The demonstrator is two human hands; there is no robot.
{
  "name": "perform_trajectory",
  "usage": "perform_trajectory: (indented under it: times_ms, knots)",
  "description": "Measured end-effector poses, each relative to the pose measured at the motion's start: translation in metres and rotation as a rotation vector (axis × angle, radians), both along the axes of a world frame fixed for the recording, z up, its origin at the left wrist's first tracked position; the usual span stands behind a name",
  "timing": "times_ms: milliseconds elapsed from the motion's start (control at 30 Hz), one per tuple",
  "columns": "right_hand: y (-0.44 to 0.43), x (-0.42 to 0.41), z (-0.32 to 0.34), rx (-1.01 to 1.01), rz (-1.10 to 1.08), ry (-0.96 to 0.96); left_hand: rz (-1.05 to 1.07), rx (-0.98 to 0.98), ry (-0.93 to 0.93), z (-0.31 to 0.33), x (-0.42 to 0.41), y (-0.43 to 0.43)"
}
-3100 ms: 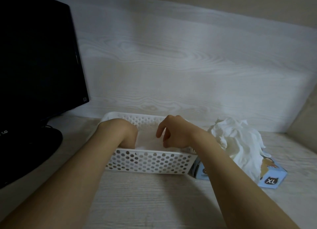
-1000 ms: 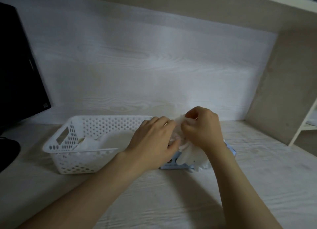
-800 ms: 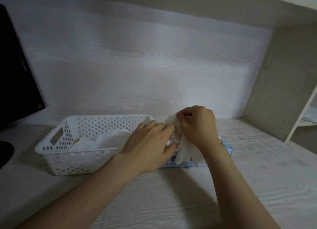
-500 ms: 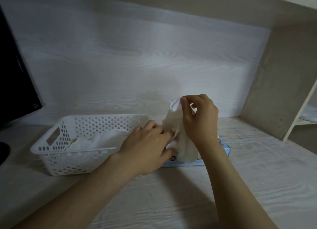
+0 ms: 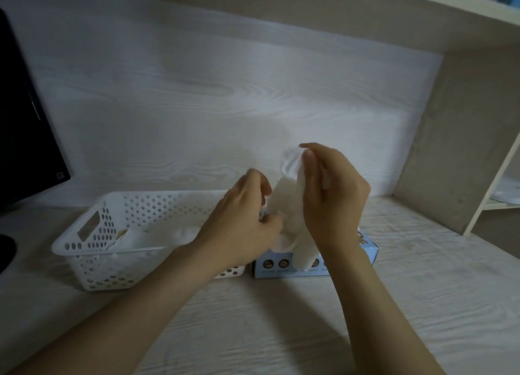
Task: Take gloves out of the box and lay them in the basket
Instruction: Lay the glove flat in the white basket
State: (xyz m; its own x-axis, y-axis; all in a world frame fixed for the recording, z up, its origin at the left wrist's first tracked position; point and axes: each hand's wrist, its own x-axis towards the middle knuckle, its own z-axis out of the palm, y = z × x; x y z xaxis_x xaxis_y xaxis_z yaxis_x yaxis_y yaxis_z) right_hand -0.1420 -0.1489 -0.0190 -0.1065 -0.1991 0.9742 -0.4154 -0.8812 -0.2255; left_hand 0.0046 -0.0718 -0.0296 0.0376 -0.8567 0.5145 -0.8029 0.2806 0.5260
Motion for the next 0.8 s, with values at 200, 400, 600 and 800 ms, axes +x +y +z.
perform_trajectory:
  times_ms: [200,400,600,800]
  knots:
    - [0.007,0.014,-0.005,0.117,0.136,0.238,-0.084,-0.319,0.224,0.013,0.005,0.0]
    - [0.012,0.011,-0.01,0.349,0.05,0.429,0.093,-0.383,0.225,0.015,0.015,-0.005]
    - [0.008,0.009,-0.011,0.359,-0.021,0.484,0.166,-0.181,0.579,0.021,0.021,-0.009]
    - [0.015,0.018,-0.008,0.049,-0.011,0.491,0.076,-0.232,0.693,0.026,0.024,-0.005]
